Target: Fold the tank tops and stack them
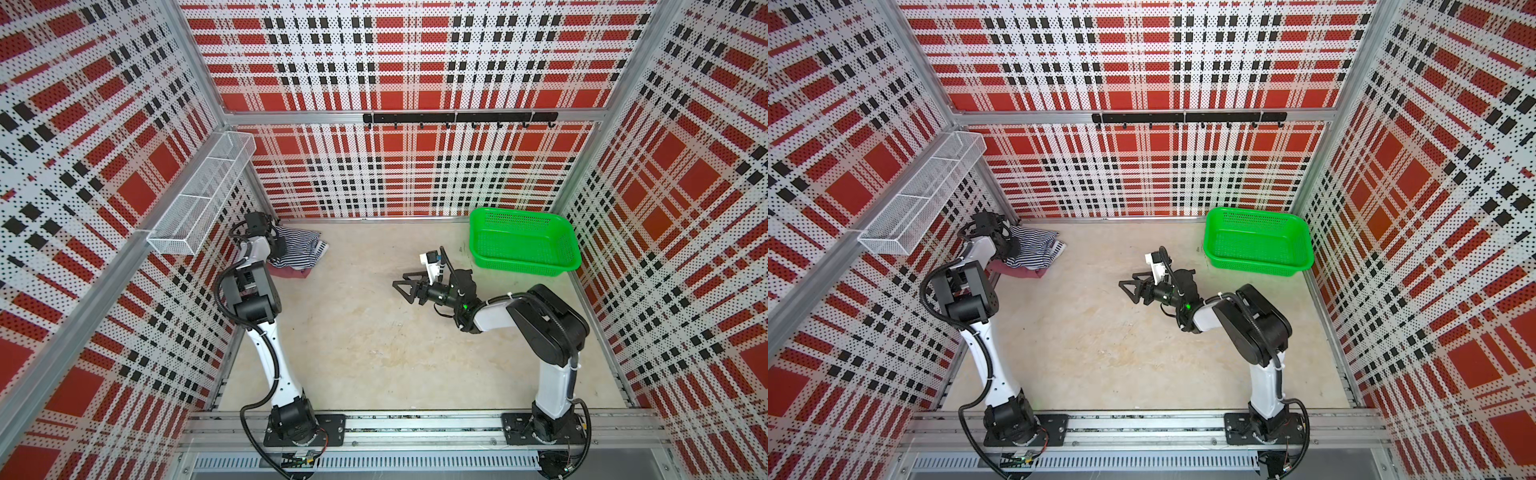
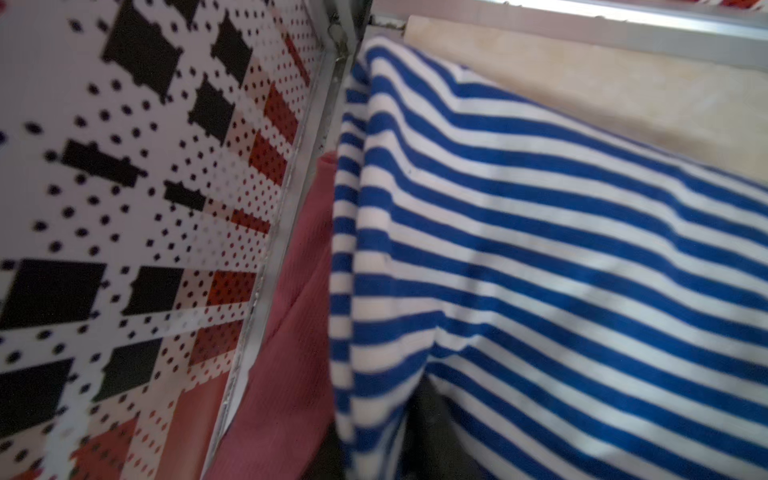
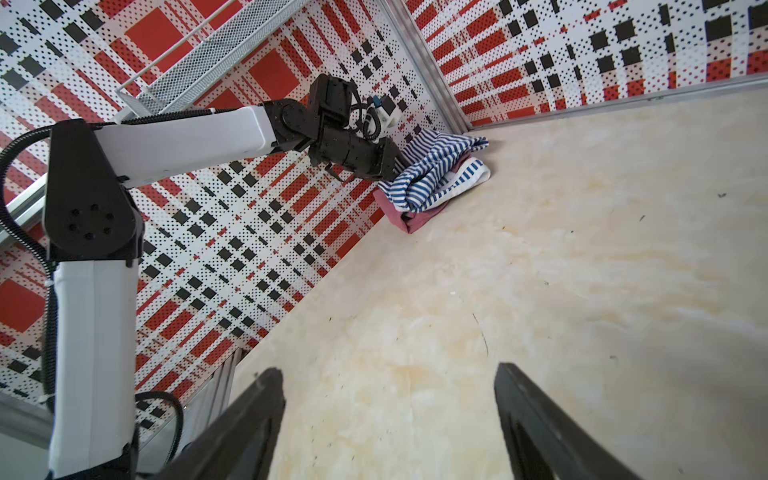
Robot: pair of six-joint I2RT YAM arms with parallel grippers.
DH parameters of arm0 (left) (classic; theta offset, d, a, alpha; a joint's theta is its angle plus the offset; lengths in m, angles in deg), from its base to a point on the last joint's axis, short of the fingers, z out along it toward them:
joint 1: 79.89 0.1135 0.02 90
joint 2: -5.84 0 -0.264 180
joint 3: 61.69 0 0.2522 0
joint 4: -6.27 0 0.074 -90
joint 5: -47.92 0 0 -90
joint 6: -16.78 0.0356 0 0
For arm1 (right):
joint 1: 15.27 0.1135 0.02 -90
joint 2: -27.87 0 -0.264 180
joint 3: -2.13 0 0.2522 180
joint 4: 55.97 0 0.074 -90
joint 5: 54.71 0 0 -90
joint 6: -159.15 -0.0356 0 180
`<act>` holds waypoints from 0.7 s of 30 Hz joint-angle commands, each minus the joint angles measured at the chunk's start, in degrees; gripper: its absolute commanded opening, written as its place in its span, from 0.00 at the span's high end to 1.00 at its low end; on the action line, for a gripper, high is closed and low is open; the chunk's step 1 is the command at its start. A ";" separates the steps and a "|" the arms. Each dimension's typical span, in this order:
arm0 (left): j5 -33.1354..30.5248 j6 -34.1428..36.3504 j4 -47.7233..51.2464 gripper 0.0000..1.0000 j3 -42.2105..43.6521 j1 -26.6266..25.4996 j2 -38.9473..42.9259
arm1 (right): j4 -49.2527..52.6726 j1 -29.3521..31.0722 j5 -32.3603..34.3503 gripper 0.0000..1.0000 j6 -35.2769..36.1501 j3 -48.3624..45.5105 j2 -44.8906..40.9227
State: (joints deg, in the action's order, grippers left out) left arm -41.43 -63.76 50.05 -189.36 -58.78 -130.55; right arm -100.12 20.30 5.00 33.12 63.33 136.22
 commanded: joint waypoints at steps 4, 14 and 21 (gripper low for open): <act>-8.07 -1.90 -2.83 0.02 3.65 0.30 6.37 | 25.22 -2.00 5.98 0.16 11.72 0.97 -12.61; -24.12 -19.89 -22.94 0.02 38.64 -3.39 39.12 | 56.62 -13.16 24.75 0.00 23.40 4.57 -27.30; -27.09 -23.97 -31.45 0.02 63.07 -18.82 57.57 | 59.17 -23.94 35.56 0.00 28.42 0.66 -28.99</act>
State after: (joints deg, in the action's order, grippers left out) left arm -66.72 -84.09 23.30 -133.36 -73.10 -75.98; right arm -44.76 -0.33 34.12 57.71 66.52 107.70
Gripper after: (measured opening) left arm 0.982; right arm 0.999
